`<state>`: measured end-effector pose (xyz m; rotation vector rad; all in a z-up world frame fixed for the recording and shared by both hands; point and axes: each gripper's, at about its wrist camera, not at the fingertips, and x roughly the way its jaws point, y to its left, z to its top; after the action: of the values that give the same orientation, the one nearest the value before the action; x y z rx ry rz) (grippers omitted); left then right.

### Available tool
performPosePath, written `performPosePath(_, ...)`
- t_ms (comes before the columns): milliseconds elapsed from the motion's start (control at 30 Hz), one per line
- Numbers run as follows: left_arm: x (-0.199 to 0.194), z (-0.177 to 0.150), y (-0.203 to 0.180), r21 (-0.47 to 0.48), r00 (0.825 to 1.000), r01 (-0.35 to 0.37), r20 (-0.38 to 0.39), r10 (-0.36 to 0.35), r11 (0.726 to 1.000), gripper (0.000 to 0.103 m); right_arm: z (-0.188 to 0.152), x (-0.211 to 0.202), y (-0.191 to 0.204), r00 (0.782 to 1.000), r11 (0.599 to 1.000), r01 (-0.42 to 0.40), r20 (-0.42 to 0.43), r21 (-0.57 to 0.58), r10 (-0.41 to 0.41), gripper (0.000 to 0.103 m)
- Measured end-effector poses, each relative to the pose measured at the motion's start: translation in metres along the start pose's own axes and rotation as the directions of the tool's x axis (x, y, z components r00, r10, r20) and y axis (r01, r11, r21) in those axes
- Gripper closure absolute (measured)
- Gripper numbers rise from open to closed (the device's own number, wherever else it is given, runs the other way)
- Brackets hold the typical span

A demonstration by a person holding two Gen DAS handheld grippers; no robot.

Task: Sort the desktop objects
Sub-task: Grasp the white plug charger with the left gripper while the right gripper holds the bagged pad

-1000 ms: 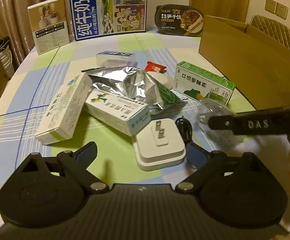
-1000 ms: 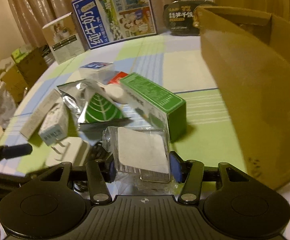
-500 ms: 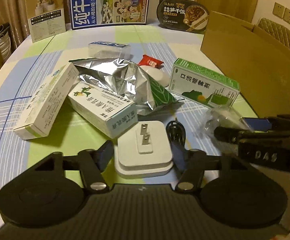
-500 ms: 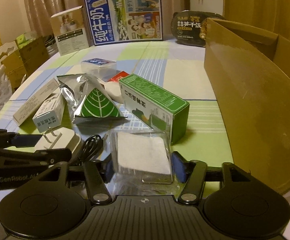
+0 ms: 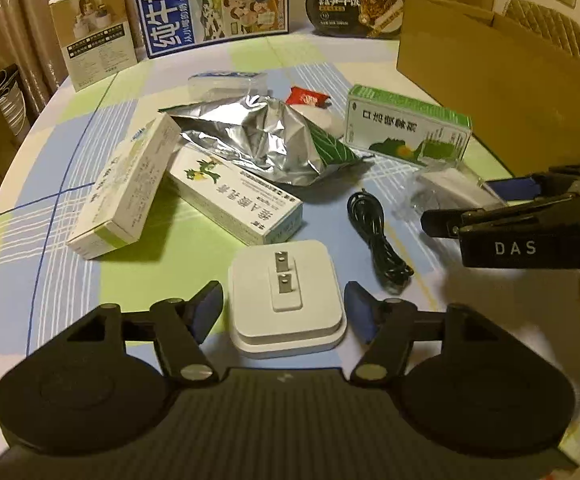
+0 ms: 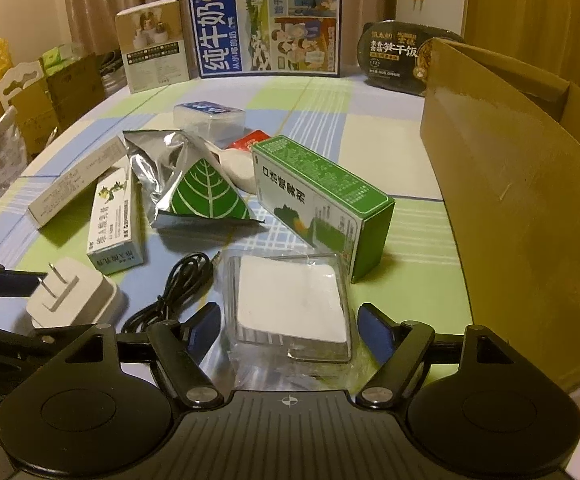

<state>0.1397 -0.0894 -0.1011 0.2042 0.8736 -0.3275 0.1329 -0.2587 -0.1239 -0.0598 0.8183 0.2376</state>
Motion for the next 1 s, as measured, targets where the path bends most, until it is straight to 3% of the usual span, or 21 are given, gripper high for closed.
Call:
performPosePath(367, 0.007, -0.005, -0.003, 0.000, 1.000, -0.018, -0.017, 0.018, 1.000, 0.042, 0.000, 0.007, -0.008, 1.000, 0.996, -0.030, 0.003, 0.087, 0.029, 0.027)
performPosePath(433, 0.007, -0.005, -0.003, -0.010, 1.000, -0.018, -0.016, 0.017, 1.000, 0.042, 0.000, 0.006, -0.007, 1.000, 0.996, -0.024, 0.006, 0.083, 0.024, 0.033)
performPosePath(467, 0.007, -0.005, -0.003, -0.013, 1.000, -0.017, -0.016, 0.017, 1.000, 0.042, 0.000, 0.005, -0.007, 1.000, 0.997, -0.023, 0.008, 0.078, 0.022, 0.044)
performPosePath(500, 0.007, -0.004, -0.003, -0.015, 1.000, -0.017, -0.016, 0.016, 1.000, 0.042, 0.000, 0.005, -0.006, 1.000, 0.998, -0.012, 0.010, 0.067, 0.011, 0.048)
performPosePath(1000, -0.004, -0.003, 0.003, -0.070, 1.000, -0.007, 0.013, 0.008, 0.998, 0.042, -0.002, -0.019, 0.004, 0.997, 1.000, -0.001, 0.078, 0.018, -0.001, 0.050)
